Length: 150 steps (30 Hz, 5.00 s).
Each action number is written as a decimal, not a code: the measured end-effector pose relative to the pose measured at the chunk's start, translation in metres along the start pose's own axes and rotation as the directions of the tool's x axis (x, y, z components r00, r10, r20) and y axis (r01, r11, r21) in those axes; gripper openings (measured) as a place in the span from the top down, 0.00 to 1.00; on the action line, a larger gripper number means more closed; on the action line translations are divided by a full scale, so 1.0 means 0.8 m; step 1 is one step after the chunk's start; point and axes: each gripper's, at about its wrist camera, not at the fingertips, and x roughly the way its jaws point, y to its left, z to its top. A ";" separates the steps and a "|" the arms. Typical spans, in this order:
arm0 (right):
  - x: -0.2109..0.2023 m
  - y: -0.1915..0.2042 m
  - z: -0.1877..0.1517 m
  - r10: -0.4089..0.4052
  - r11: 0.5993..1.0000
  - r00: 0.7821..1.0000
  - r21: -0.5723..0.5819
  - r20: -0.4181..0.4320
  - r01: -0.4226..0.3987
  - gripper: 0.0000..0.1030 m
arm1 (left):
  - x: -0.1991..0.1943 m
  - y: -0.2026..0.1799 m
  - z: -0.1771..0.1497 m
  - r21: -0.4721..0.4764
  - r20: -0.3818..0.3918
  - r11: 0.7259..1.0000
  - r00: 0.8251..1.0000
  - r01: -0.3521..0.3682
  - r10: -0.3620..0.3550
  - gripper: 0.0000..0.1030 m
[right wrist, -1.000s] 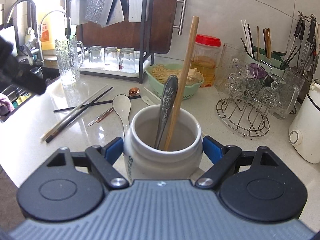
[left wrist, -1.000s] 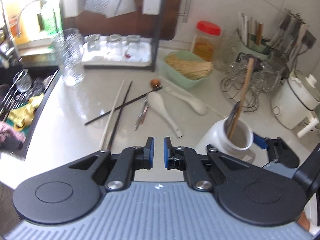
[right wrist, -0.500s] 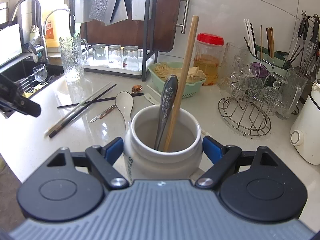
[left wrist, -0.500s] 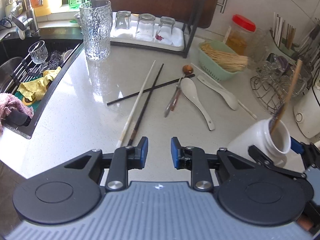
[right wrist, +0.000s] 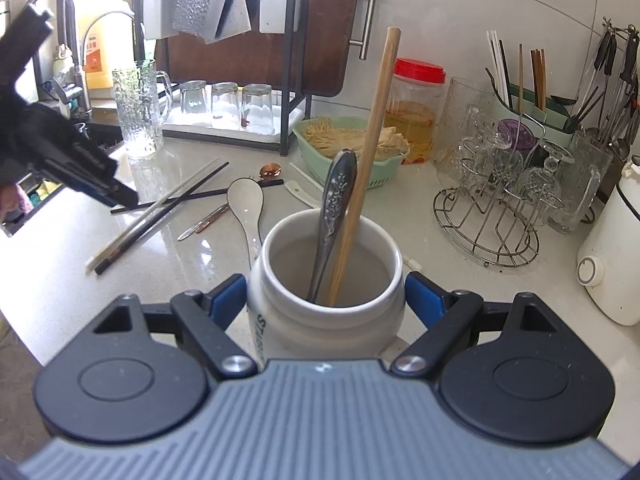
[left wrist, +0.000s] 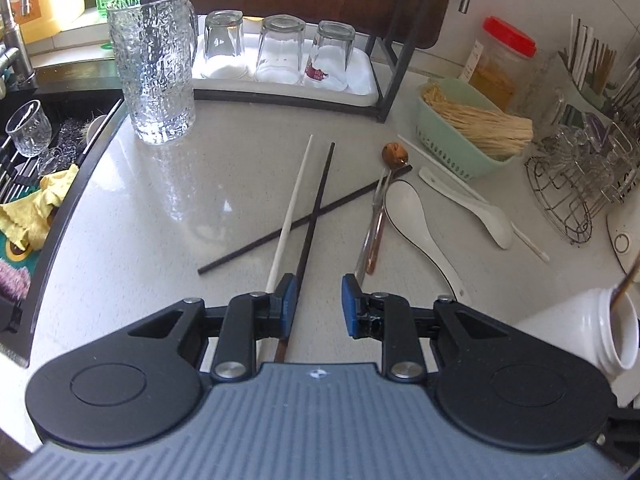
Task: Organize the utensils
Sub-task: 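Close the left tool on the white chopstick, then lift the white chopstick and carry it toward the mug with the left tool, then lower the white chopstick into the mug and open the left tool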
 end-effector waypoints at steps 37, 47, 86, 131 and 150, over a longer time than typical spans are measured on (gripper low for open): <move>0.007 0.009 0.010 -0.064 0.998 0.996 0.021 -0.065 0.066 0.14 | 0.149 0.004 0.101 0.103 -0.029 0.994 0.999 -0.024 0.027 0.94; 0.006 0.010 0.009 -0.070 0.997 0.996 0.026 -0.059 0.072 0.14 | 0.120 -0.006 0.097 0.097 0.004 0.995 1.000 0.002 -0.002 0.95; 0.009 0.011 0.003 -0.050 0.999 0.999 0.012 0.018 0.049 0.14 | -0.091 -0.072 0.048 0.148 0.194 0.978 0.966 0.144 -0.172 0.95; 0.015 0.008 0.004 -0.016 1.000 0.999 -0.003 0.045 0.016 0.14 | -0.221 -0.199 0.079 0.341 0.266 0.869 0.850 0.359 -0.455 0.95; 0.015 0.008 0.002 -0.016 1.000 0.998 0.006 0.058 0.016 0.14 | -0.126 -0.210 0.030 0.360 0.103 0.886 0.932 0.291 -0.348 0.95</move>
